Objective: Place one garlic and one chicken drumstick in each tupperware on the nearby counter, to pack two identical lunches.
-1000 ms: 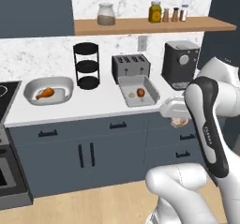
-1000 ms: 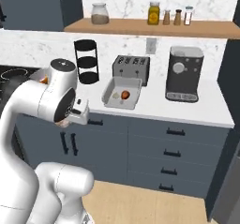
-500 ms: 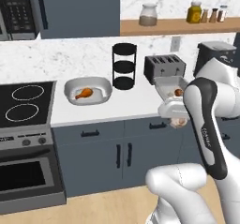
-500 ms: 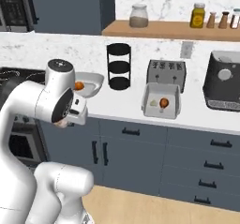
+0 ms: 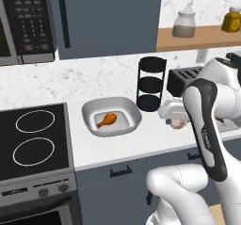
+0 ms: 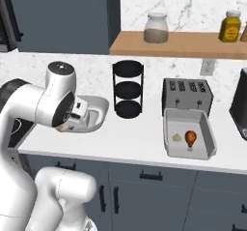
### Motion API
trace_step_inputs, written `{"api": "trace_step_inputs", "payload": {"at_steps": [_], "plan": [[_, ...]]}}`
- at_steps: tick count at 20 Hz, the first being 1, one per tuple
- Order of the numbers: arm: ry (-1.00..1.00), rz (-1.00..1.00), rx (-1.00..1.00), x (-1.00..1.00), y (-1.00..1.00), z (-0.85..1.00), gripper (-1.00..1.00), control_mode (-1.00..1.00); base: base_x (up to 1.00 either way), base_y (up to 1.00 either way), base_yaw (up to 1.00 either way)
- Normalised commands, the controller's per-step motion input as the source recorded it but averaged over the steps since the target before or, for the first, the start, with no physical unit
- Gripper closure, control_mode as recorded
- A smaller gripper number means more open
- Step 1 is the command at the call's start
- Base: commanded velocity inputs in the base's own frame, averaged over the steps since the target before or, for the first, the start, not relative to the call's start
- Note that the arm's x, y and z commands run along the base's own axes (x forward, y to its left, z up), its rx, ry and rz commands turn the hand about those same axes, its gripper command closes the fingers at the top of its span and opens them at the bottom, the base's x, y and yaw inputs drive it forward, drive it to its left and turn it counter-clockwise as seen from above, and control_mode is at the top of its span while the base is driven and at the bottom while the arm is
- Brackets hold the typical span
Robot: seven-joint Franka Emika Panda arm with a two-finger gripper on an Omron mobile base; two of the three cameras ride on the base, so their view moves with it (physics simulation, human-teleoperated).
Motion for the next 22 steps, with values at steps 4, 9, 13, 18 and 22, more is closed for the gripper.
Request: {"api": "trace_step_inputs", "payload": {"at_steps": [4, 9, 13, 18, 22], "plan": [[0.00, 0.00, 0.00, 0.00, 0.00, 0.00, 1.00, 1.00, 0.83, 0.04, -0.25], [0.04, -0.25, 0.00, 0.64, 0.08, -0.16, 1.00, -1.00, 0.00, 0.00, 0.00], [0.00, -0.20, -0.12, 0.94, 0.52, -0.14, 1.00, -1.00, 0.00, 0.00, 0.00], [0.07, -0.11, -0.18, 1.00, 0.84, -0.76, 1.00, -1.00, 0.00, 0.00, 0.00], [0.33, -0.01, -0.09, 1.00, 0.70, -1.00, 1.00, -1.00, 0.00, 0.00, 0.00]]}}
